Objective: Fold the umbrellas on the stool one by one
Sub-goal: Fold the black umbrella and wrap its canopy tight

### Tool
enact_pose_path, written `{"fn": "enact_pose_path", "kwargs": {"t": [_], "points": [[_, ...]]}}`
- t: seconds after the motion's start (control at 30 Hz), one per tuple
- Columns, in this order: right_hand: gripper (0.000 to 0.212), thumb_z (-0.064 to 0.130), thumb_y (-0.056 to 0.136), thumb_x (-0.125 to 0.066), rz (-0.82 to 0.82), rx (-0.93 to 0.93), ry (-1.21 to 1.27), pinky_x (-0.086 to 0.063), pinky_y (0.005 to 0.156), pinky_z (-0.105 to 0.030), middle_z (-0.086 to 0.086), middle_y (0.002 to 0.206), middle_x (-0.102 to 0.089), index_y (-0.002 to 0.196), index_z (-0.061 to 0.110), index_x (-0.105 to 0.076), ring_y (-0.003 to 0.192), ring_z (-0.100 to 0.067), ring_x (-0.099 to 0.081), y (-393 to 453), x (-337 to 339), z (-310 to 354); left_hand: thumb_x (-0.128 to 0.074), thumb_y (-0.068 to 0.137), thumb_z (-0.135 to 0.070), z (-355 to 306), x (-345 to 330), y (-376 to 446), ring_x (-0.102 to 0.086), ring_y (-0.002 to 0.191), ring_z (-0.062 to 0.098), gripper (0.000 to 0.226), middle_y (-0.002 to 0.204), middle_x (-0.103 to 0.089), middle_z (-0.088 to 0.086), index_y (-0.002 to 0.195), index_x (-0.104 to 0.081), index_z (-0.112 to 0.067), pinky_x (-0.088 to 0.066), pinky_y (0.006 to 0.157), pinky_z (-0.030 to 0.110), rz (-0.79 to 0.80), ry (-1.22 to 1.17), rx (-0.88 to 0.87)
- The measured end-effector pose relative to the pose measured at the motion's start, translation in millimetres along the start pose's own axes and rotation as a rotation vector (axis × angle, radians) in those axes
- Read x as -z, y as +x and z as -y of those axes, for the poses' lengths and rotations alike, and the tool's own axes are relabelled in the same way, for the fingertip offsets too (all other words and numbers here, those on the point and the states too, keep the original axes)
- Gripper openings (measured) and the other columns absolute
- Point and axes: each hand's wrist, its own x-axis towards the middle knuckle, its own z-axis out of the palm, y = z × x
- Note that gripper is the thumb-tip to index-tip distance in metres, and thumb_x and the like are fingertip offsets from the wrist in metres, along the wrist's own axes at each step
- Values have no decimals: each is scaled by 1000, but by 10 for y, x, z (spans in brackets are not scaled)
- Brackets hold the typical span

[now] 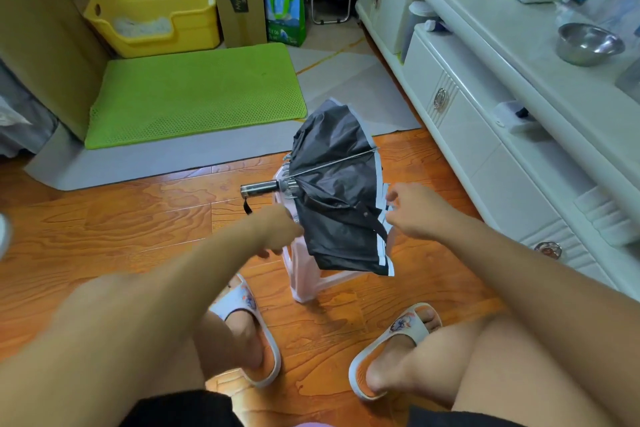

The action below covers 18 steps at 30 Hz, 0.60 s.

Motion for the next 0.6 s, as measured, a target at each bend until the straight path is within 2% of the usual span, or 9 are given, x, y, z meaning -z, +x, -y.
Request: {"fn": "enact_pose_path", "kwargs": {"t": [0.07,0.13,0.2,0.27,0.33,0.43,0.5,0.57,0.6], "points": [[35,30,94,-66,-56,108,26,-53,87,-35,-2,126,-64,128,21,-61,107,-20,-61,72,52,111,-52,102,-25,-32,313,-49,-73,81,22,26,104,-72,13,107,-66,-4,-61,71,39,-68,-23,-39],[49,39,91,-70,-75,176,40,-51,96,-39,-1,127,-62,135,23,-56,118,-22,-57,153,-98,230,-56,101,-21,25,450,-63,-71,75,20,22,102,-73,10,108,-68,-4,-58,68,35,-82,-189,-61],[65,45,90,-70,-22,154,-69,-44,106,-43,-2,134,-56,145,23,-45,130,-27,-48,254,-357,317,-60,99,-19,72,465,-37,-69,70,19,19,99,-74,9,109,-68,-6,-55,66,32,-52,-427,-33],[45,34,96,-64,-46,183,-243,-43,103,-40,-2,128,-60,138,22,-51,126,-28,-50,341,-510,337,-60,99,-16,43,394,33,-67,70,18,13,95,-72,7,106,-68,-9,-54,67,32,-23,-540,-24],[26,20,99,-56,-156,241,-234,-45,90,-35,-2,116,-63,124,21,-63,115,-26,-55,353,-445,326,-58,99,-16,-61,322,122,-64,78,21,12,95,-70,6,95,-69,-14,-53,69,33,-68,-518,-91],[24,10,91,-56,-332,340,-39,-41,79,-30,0,102,-60,109,18,-71,100,-21,-54,216,-254,286,-56,101,-39,-157,248,209,-63,92,23,31,103,-71,6,97,-74,-14,-46,80,35,-131,-467,-159],[23,7,87,-60,-460,432,-15,-43,77,-30,2,95,-58,104,16,-72,93,-19,-53,73,-187,272,-53,100,-52,-164,222,271,-62,93,11,44,101,-70,-6,103,-74,-14,-41,84,32,-102,-538,-163],[23,7,86,-64,-494,522,-44,-48,79,-33,2,94,-58,105,15,-73,91,-20,-53,-17,-201,253,-55,100,-52,-171,227,326,-61,89,-1,37,93,-68,-18,99,-72,-20,-40,82,23,-94,-693,-167],[24,9,86,-66,-465,588,-70,-48,82,-32,3,95,-60,107,17,-73,92,-19,-53,-27,-210,229,-57,101,-47,-177,237,359,-64,84,-4,32,89,-71,-18,96,-73,-20,-43,76,14,-98,-758,-201]]}}
